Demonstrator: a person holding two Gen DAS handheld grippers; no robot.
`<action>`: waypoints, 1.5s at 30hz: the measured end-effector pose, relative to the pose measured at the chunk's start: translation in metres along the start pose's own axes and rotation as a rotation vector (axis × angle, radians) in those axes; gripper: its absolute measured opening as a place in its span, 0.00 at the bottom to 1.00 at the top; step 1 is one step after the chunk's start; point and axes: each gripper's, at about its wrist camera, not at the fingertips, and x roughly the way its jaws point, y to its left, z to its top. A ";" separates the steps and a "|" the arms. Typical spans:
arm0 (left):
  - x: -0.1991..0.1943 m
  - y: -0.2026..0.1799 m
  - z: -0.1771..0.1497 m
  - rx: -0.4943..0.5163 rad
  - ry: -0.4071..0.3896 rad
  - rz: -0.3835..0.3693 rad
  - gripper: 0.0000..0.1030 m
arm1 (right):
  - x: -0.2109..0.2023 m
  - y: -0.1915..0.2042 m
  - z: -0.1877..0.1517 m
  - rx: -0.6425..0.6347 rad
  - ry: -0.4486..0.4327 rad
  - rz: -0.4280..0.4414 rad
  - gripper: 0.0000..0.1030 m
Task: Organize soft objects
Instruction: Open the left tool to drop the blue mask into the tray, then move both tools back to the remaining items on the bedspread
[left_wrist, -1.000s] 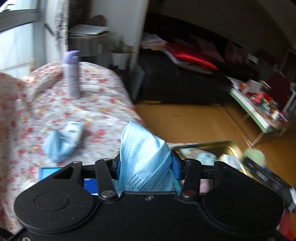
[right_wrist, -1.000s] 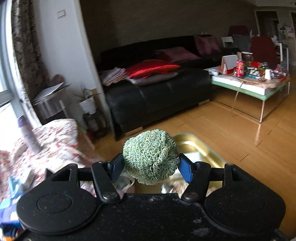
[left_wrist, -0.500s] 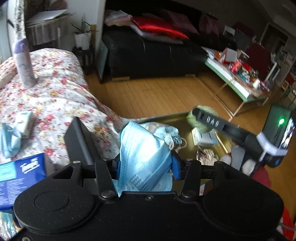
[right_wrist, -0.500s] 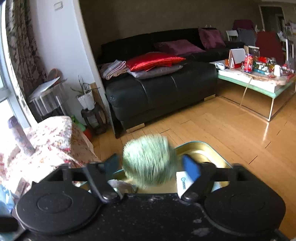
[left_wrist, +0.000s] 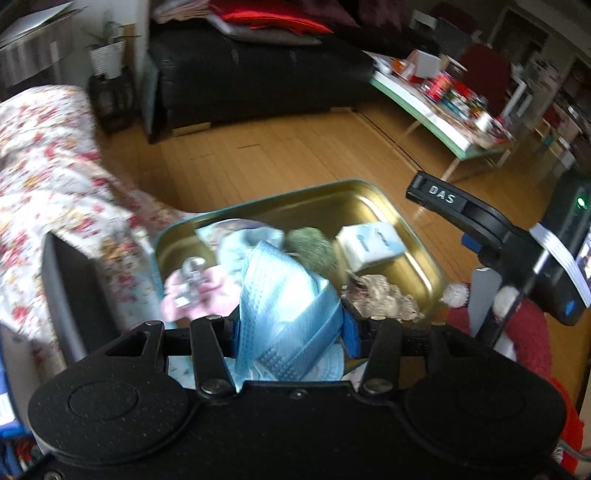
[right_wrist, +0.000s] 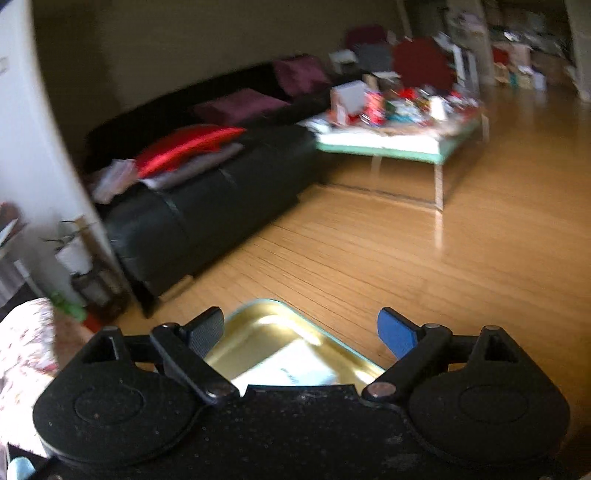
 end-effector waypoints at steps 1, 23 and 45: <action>0.004 -0.004 0.001 0.017 0.007 -0.003 0.46 | 0.003 -0.005 0.001 0.023 0.017 -0.010 0.88; 0.013 -0.003 0.005 0.032 -0.015 0.043 0.78 | 0.004 0.007 -0.003 -0.047 0.028 0.037 0.88; -0.068 0.086 -0.034 -0.053 -0.106 0.243 0.78 | -0.022 0.050 -0.023 -0.313 -0.045 0.196 0.91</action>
